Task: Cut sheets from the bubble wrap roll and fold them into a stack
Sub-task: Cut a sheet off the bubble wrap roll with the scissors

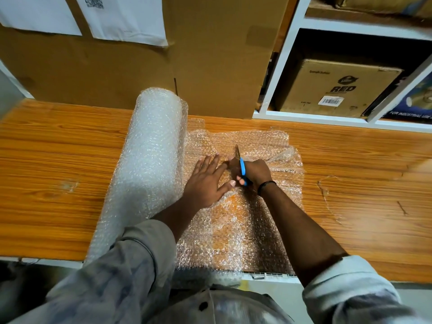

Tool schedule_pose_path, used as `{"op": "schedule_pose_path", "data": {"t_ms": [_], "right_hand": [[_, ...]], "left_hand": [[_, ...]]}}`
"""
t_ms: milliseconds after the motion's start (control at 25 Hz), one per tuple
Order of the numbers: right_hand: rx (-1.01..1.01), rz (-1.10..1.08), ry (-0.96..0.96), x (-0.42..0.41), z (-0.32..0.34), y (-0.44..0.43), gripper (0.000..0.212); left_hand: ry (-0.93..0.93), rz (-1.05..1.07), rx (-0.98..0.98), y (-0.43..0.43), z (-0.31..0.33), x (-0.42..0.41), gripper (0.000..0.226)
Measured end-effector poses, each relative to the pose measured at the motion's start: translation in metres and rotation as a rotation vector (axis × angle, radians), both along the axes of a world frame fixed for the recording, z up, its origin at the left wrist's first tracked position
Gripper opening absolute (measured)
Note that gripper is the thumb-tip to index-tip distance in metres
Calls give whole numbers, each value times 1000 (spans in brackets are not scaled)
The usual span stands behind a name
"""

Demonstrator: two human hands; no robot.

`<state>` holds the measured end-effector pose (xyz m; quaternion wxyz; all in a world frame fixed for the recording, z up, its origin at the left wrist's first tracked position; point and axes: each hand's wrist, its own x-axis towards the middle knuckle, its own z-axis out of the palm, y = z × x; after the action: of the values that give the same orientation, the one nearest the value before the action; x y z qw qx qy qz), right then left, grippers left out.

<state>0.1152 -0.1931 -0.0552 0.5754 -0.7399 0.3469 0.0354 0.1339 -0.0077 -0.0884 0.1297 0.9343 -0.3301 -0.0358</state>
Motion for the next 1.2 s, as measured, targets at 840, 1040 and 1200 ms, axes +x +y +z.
{"op": "schedule_pose_path", "data": {"t_ms": [840,1040,1200], "right_hand": [[-127,105,-6,13,23,-7,44],[60,60,-51,7,33,-8,37],[49,67,-52,5,27,-7,51]], "left_hand": [[-50,155,-291,-15,16,27,47],[-34,137,-177,-35,24,58,48],[-16,179,-163,-40,20,69,50]]}}
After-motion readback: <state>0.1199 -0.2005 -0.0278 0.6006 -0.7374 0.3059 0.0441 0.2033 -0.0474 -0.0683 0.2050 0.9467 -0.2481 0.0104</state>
